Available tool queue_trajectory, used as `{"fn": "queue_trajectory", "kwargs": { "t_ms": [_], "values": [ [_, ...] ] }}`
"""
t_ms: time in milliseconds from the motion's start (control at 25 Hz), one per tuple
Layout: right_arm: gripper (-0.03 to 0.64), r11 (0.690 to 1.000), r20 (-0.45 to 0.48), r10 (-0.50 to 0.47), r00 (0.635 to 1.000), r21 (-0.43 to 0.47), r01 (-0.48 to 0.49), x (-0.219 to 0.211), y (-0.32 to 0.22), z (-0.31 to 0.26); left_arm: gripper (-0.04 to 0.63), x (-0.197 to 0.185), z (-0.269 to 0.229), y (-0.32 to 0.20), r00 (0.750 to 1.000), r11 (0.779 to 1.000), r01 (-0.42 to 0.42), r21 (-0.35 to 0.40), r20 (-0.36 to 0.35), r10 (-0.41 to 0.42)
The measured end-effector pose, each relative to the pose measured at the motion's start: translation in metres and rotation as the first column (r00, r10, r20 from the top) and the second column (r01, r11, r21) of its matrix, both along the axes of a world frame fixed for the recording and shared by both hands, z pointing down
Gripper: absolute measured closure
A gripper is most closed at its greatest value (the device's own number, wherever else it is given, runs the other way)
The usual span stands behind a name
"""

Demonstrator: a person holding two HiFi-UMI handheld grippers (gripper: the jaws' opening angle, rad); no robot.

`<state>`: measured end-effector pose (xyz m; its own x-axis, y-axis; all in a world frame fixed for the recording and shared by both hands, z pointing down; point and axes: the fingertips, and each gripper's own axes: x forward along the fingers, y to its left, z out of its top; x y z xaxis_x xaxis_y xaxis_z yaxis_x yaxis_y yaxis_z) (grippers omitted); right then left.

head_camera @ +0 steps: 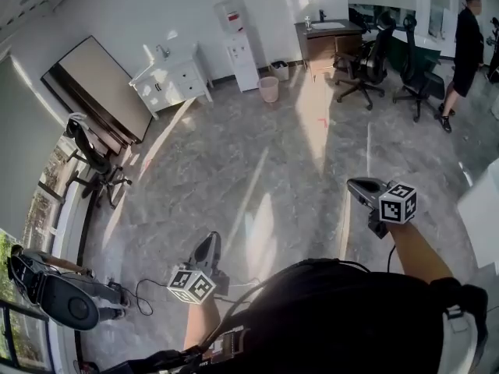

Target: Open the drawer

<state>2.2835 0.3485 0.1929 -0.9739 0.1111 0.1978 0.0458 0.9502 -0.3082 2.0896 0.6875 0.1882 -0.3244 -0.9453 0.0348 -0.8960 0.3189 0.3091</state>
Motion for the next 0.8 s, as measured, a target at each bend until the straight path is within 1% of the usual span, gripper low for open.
{"fn": "queue_trajectory", "kwargs": {
  "t_ms": [160,280,520,680,800],
  "values": [
    [0.615,1.000,0.014,0.023,1.000,0.013,-0.024,-0.071,0.002,-0.007,0.604,-0.079,-0.001,-0.006,1.000,1.000,-0.028,0.006,0.007,0.028],
    [0.615,1.000,0.005,0.011,1.000,0.028,-0.012,-0.116,0.005,-0.002,0.604,-0.123,0.002,-0.012,0.999,0.999,-0.039,0.009,0.017,0.039],
    [0.615,1.000,-0.028,-0.001,1.000,0.021,0.001,-0.174,-0.013,0.010,0.604,-0.171,0.021,-0.021,1.000,1.000,-0.025,0.004,-0.019,0.025],
    [0.615,1.000,-0.031,-0.016,0.999,-0.004,0.016,-0.216,-0.036,0.024,0.604,-0.202,0.036,-0.025,0.999,1.000,0.022,-0.004,-0.036,-0.022],
    [0.615,0.998,-0.037,-0.068,0.997,-0.015,0.068,-0.259,-0.050,0.029,0.604,-0.231,0.035,-0.037,0.998,0.998,0.058,-0.020,-0.038,-0.059]
  ]
}}
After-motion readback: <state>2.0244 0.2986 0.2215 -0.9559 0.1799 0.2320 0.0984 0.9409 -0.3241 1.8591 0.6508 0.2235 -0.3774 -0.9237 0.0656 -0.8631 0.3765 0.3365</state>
